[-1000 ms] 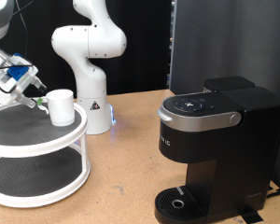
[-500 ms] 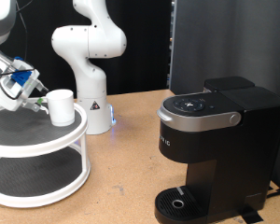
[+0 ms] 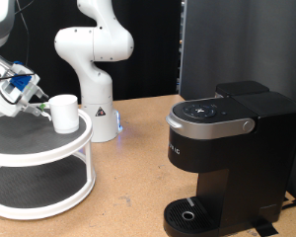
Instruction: Make a cup of coffee with the keurig machine
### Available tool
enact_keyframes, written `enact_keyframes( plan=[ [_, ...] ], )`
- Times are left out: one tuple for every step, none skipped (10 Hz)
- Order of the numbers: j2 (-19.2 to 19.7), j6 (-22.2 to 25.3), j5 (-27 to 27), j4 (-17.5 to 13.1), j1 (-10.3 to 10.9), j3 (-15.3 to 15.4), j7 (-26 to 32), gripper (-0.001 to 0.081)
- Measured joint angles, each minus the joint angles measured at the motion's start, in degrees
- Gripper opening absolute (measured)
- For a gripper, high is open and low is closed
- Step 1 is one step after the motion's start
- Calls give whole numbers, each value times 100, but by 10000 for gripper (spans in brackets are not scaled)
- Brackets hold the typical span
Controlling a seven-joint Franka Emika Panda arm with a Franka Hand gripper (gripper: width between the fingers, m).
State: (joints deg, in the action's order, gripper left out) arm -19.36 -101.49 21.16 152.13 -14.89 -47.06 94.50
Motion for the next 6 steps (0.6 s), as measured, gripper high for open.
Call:
enact_keyframes(
  plan=[
    [2,0,-3,7,-2,-49,67,675],
    [2,0,-7,8,-4,-91,115,534],
    [2,0,-7,3,-5,-121,149,400],
    [2,0,-8,1,-5,-147,179,400],
    [3,0,-19,4,-5,-184,203,219],
    [3,0,-24,2,-6,-209,215,87]
  ],
)
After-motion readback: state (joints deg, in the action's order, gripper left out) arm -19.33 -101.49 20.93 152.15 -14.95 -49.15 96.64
